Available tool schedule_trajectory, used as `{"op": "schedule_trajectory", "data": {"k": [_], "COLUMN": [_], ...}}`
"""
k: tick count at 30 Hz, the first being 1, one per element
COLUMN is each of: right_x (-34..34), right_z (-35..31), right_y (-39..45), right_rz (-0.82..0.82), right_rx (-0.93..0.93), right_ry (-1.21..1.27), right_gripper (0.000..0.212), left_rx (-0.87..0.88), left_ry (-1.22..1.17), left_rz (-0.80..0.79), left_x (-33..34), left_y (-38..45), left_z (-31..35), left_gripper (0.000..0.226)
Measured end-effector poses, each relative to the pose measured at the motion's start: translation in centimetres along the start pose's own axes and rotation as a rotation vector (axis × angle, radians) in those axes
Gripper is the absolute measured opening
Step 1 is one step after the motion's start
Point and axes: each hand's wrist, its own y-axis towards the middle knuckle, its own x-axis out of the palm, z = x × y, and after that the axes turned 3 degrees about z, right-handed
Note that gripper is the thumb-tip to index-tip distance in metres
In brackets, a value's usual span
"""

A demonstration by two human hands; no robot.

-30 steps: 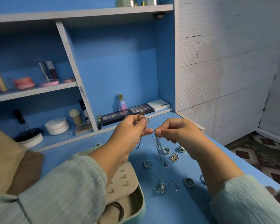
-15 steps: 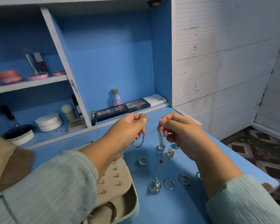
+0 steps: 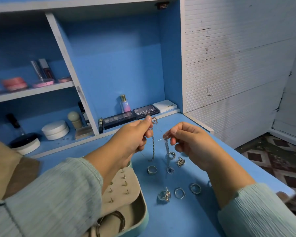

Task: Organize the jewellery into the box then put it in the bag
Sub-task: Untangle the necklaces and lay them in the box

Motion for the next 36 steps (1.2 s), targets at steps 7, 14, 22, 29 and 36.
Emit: {"op": "schedule_trajectory", "data": {"k": [7, 14, 22, 29, 36], "right_x": [0.1, 0.0, 0.2, 0.4, 0.2], "right_z": [0.0, 0.3, 0.5, 0.3, 0.2], "right_y": [-0.2, -0.1, -0.3, -0.6, -0.5], "right_rz": [0.018, 0.001, 0.0, -0.038, 0.029], "right_rx": [0.065, 0.021, -0.016, -0.013, 0.042], "right_ry": [0.051, -0.092, -0.184, -0.213, -0.299], "right_gripper": [0.025, 0.011, 0.007, 0.007, 0.017], "left_rx": [-0.119, -0.027, 0.034, 0.041, 0.056], "left_ry": [-0.309, -0.413, -0.225, -0.05, 0.006], "left_rz": [0.007, 0.008, -0.079, -0.108, -0.101], "left_x": [0.3, 0.5, 0.6, 0.6, 0.5], "left_y": [-0.4, -0.3, -1.2, -1.8, -1.9], "left_z": [1.1, 1.6, 3.0, 3.3, 3.4], "left_gripper": [0.031, 0.021, 0.018, 0.02, 0.02]}}
